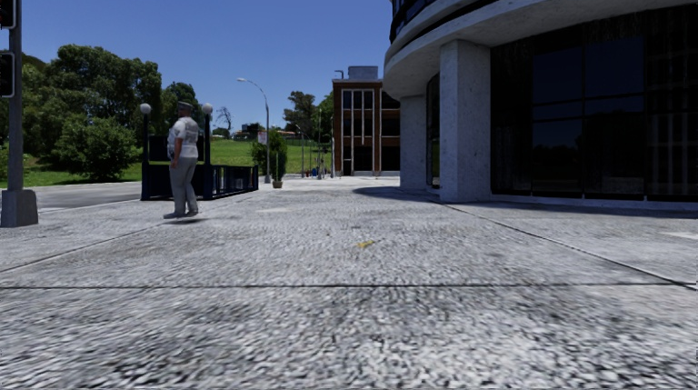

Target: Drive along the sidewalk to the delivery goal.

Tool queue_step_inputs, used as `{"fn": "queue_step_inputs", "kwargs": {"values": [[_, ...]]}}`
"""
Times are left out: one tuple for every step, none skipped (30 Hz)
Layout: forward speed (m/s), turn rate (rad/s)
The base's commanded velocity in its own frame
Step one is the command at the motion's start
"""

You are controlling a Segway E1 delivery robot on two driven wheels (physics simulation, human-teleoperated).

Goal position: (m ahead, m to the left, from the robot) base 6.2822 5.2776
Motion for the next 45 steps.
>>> {"fn": "queue_step_inputs", "kwargs": {"values": [[1.38, 0.0], [1.36, 0.0], [1.36, 0.0], [1.36, 0.0], [1.36, 0.0], [1.36, 0.0], [1.36, 0.0], [1.36, 0.0], [1.36, 0.0], [1.36, 0.0], [1.36, 0.0], [1.36, 0.0], [1.36, 0.0], [1.36, 0.0], [1.36, 0.0], [1.36, 0.0], [1.36, 0.0], [1.36, 0.0], [1.36, 0.0], [1.36, 0.0], [1.36, 0.0], [1.36, 0.0], [1.36, 0.0], [1.36, 0.0], [1.36, 0.0], [1.36, 0.0], [1.36, 0.0], [1.36, 0.0], [1.36, 0.0], [1.36, 0.0], [1.36, 0.0], [1.36, 0.0], [1.36, 0.0], [1.36, 0.1], [1.36, 0.1], [1.36, 0.28], [1.36, 0.39], [1.36, 0.46], [1.36, 0.48], [1.36, 0.48], [1.36, 0.48], [1.36, 0.48], [1.36, 0.48], [1.36, 0.48], [1.36, 0.49]]}}
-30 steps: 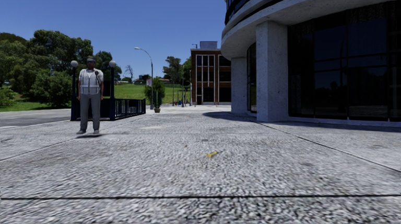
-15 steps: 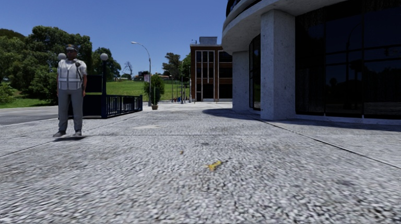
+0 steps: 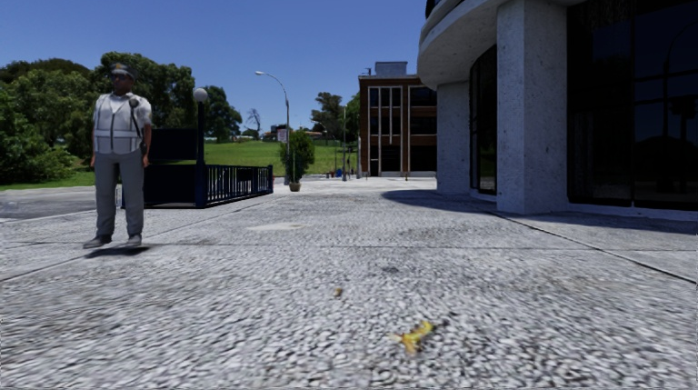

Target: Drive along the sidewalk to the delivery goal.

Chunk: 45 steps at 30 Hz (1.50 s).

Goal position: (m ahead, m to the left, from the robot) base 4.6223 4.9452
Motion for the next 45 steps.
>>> {"fn": "queue_step_inputs", "kwargs": {"values": [[1.36, 0.49], [1.36, 0.43], [1.36, 0.22], [1.36, 0.22], [1.36, 0.05], [1.36, 0.0], [1.38, 0.0], [1.38, 0.0], [1.66, 0.0], [2.0, 0.0], [2.0, 0.0], [2.0, 0.0], [2.0, 0.0], [2.0, 0.0], [2.0, 0.0], [2.0, 0.0], [2.0, 0.0], [2.0, 0.0], [2.0, 0.0], [2.0, 0.0], [2.0, 0.0], [2.0, 0.0], [2.0, 0.0], [2.0, 0.0], [2.0, 0.0], [2.0, 0.0], [2.0, 0.0], [2.0, 0.0], [2.0, 0.0], [2.0, 0.0], [2.0, 0.0], [2.0, 0.0], [2.0, 0.0], [2.0, 0.0], [2.0, 0.0], [2.0, 0.0], [2.0, 0.0], [2.0, 0.0], [2.0, 0.06], [2.0, 0.18], [2.0, 0.18], [2.0, 0.31], [1.94, 0.38], [1.84, 0.41], [1.7, 0.42]]}}
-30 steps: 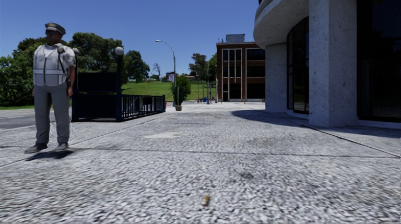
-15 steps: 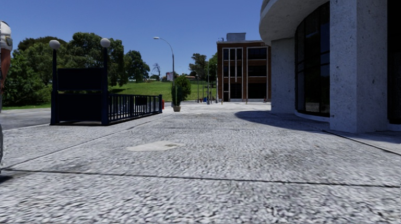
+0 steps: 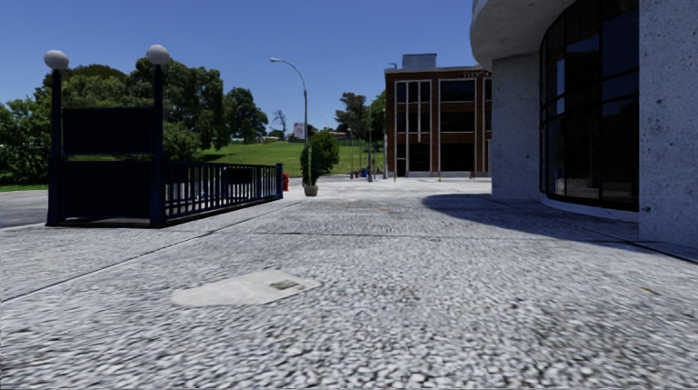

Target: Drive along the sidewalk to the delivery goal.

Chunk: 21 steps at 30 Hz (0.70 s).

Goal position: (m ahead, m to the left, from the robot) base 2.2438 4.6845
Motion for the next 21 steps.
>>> {"fn": "queue_step_inputs", "kwargs": {"values": [[1.7, 0.42], [1.65, 0.42], [1.64, 0.42], [1.63, 0.42], [1.63, 0.42], [1.62, 0.42], [1.62, 0.42], [1.62, 0.42], [1.62, 0.42], [1.62, 0.42], [1.62, 0.42], [1.62, 0.42], [1.62, 0.42], [1.62, 0.42], [1.62, 0.42], [1.62, 0.42], [1.62, 0.43], [1.62, 0.46], [1.62, 0.46], [1.62, 0.47], [1.62, 0.48]]}}
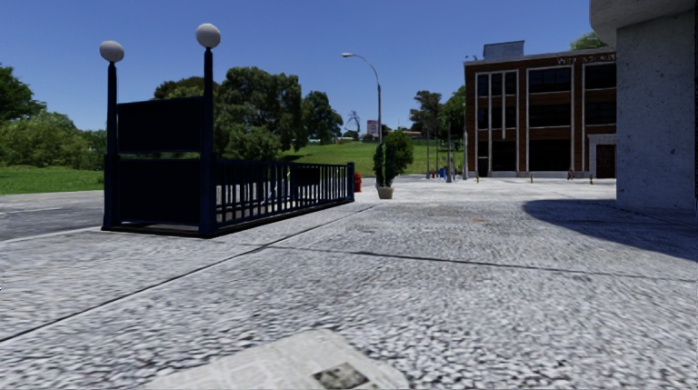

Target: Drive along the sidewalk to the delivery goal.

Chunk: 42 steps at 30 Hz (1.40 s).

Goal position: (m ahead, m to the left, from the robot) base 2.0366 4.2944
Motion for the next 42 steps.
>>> {"fn": "queue_step_inputs", "kwargs": {"values": [[1.62, 0.5], [1.62, 0.5], [1.61, 0.51], [1.56, 0.53], [1.46, 0.57], [1.37, 0.62], [1.37, 0.62], [1.33, 0.65], [1.32, 0.66], [1.32, 0.66], [1.32, 0.66], [1.32, 0.66], [1.31, 0.66], [1.31, 0.66], [1.31, 0.66], [1.29, 0.66], [1.27, 0.66], [1.27, 0.66], [1.27, 0.66], [1.27, 0.66], [1.27, 0.66], [1.27, 0.66], [1.27, 0.66], [1.27, 0.66], [1.26, 0.66], [1.26, 0.66], [1.26, 0.66], [1.26, 0.66], [1.26, 0.66], [1.26, 0.66], [1.26, 0.66], [1.26, 0.66], [1.26, 0.66], [1.26, 0.66], [1.26, 0.66], [1.26, 0.66], [1.26, 0.66], [1.26, 0.66], [1.26, 0.66], [1.26, 0.66], [1.26, 0.66], [1.26, 0.66]]}}
